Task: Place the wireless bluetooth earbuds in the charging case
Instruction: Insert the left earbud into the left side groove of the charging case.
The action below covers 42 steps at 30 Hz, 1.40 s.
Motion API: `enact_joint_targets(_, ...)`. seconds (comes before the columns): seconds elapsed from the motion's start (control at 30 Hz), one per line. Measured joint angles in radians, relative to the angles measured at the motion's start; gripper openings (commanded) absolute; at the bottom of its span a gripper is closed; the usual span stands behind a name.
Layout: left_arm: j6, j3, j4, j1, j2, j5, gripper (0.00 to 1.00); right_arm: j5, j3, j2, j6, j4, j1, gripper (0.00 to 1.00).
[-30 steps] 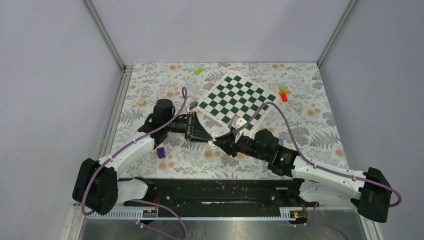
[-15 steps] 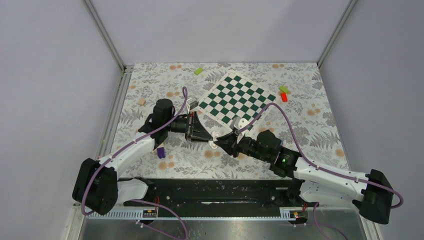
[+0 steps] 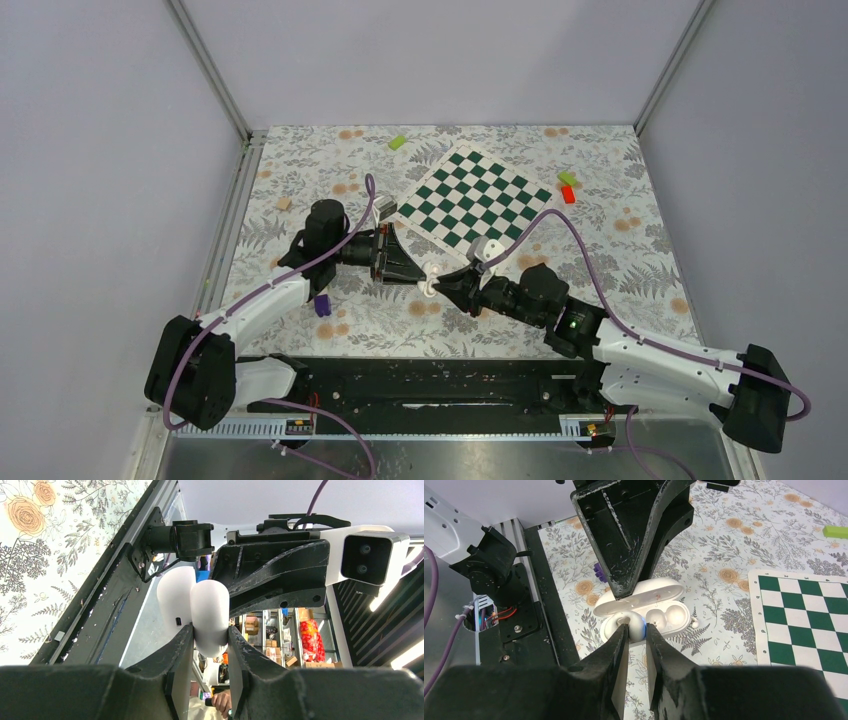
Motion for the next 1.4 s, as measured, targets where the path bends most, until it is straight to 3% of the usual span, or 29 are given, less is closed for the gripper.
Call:
enact_joint_targets(0.87, -0.039, -0.033, 0.064, 0.012, 0.019, 0.002, 0.0, 0.015, 0.009, 0.04, -0.002, -0.01, 0.0, 0.26)
enact_joint_targets(1.4, -0.046, -0.037, 0.072, 0.012, 0.019, 0.01, 0.0, 0.07, 0.096, 0.063, -0.057, -0.157, 0.041, 0.24)
